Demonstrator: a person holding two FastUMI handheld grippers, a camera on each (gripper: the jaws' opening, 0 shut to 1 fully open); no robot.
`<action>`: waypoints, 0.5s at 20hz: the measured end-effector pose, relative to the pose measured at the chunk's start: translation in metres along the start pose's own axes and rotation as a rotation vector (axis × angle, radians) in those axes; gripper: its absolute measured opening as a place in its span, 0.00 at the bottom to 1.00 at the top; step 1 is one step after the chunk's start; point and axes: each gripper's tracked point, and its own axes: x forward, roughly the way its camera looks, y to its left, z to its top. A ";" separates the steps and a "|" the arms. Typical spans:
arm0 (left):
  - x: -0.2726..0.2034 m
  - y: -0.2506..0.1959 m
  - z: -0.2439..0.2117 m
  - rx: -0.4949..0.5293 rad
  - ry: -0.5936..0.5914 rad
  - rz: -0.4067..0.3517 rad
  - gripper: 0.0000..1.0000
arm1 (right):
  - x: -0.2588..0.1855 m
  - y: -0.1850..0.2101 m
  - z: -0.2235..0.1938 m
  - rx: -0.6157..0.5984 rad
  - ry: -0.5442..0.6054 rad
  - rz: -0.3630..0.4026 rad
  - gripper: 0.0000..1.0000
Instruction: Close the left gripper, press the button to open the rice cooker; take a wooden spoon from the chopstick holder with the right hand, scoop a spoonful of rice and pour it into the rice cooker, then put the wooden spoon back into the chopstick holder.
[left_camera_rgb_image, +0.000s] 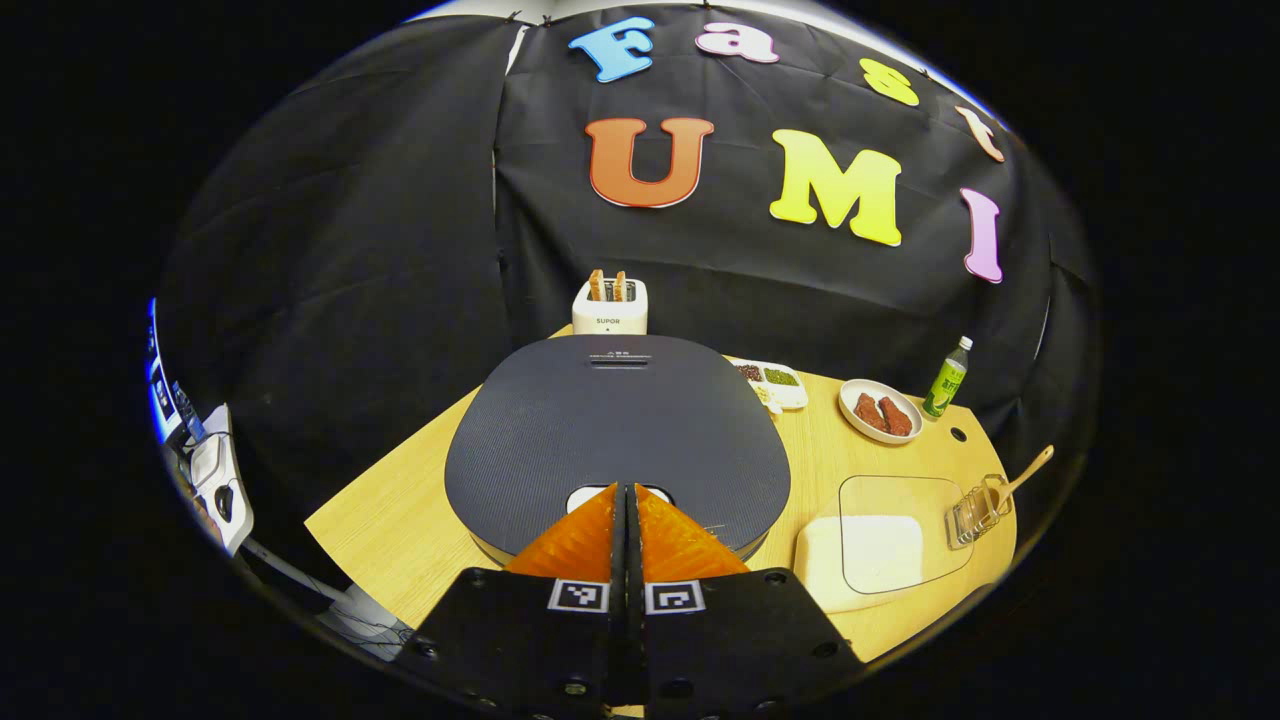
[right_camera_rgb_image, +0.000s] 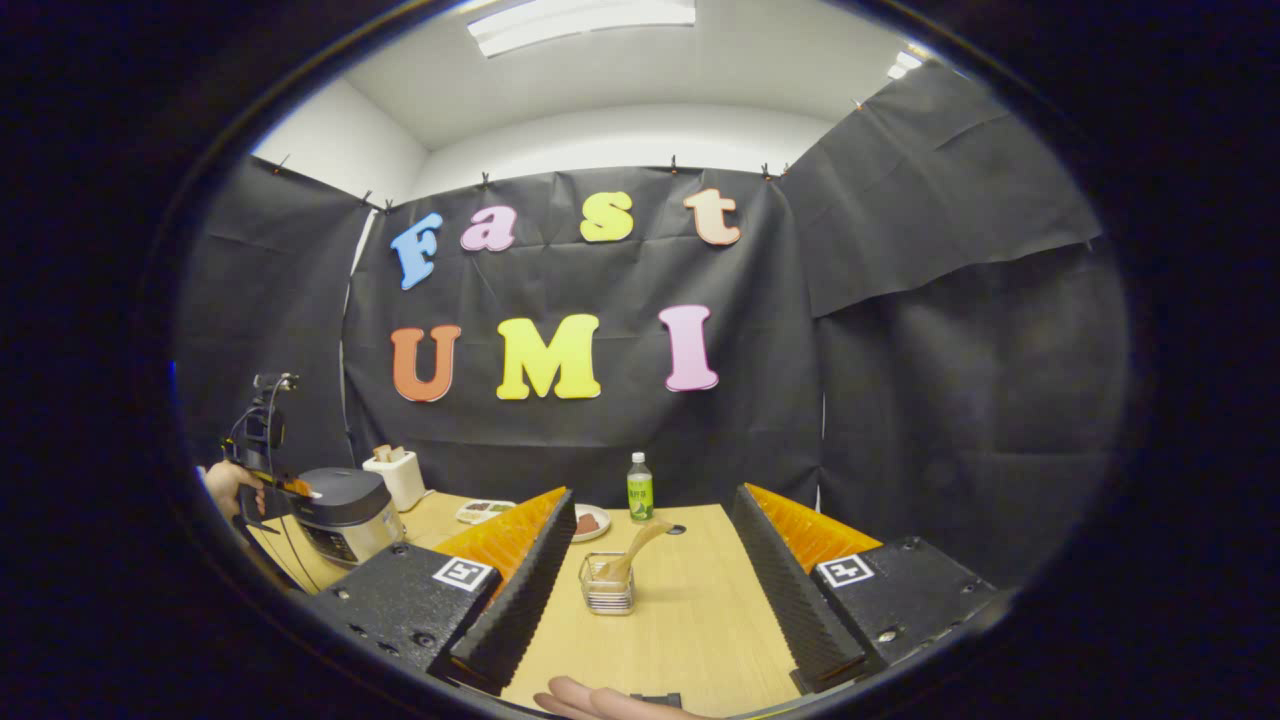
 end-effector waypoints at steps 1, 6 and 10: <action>-0.002 0.001 0.003 0.013 -0.015 -0.001 0.00 | 0.000 -0.001 -0.002 -0.002 0.008 -0.006 1.00; -0.059 -0.006 0.055 0.008 -0.225 -0.030 0.52 | 0.003 -0.015 -0.009 -0.055 0.028 -0.044 1.00; -0.119 -0.007 0.073 0.041 -0.352 -0.013 0.96 | 0.008 -0.012 -0.021 -0.048 0.049 -0.042 0.93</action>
